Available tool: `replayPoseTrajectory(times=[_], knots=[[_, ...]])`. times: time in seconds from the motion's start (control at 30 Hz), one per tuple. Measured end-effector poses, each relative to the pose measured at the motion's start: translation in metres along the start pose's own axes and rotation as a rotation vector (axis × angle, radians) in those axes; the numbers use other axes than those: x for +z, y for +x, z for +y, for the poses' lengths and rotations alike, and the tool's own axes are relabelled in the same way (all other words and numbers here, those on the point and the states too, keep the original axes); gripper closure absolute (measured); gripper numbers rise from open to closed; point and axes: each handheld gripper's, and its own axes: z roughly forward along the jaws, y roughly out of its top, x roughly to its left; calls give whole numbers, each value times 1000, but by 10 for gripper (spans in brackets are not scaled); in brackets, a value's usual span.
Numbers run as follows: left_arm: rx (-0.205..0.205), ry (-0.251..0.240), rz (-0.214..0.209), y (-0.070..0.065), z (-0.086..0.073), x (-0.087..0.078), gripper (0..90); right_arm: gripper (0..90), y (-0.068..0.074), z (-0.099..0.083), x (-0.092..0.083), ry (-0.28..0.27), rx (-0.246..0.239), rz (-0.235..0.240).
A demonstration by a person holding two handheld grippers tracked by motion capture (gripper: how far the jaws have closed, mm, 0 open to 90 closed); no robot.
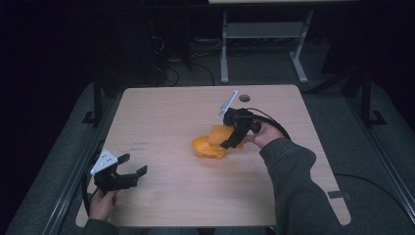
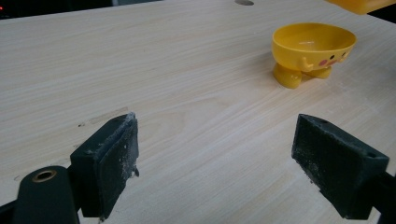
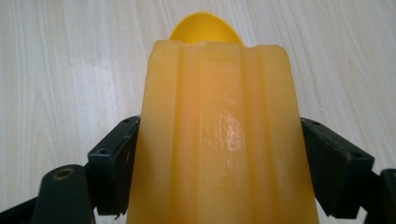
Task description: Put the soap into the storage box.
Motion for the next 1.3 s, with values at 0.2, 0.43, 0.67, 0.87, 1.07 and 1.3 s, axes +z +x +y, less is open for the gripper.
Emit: replayPoseTrajectory(times=[0.2,0.43,0.67,0.87,1.07,1.3], knots=[[2,3,1,0,0,0,141,205,0,8,4,16,-13,2],[-4,-1,2,0,0,-1,141,205,-1,20,7,2,-32,6],[-2,-4,-2,-1,0,0,141,205,1,28,16,-9,-39,10],[-1,-2,3,0,0,0,141,205,0,30,26,-10,-44,18],[0,2,0,0,0,0,141,205,0,35,34,-8,-62,34],[-2,-6,4,1,0,0,141,205,0,37,40,-14,-56,47]])
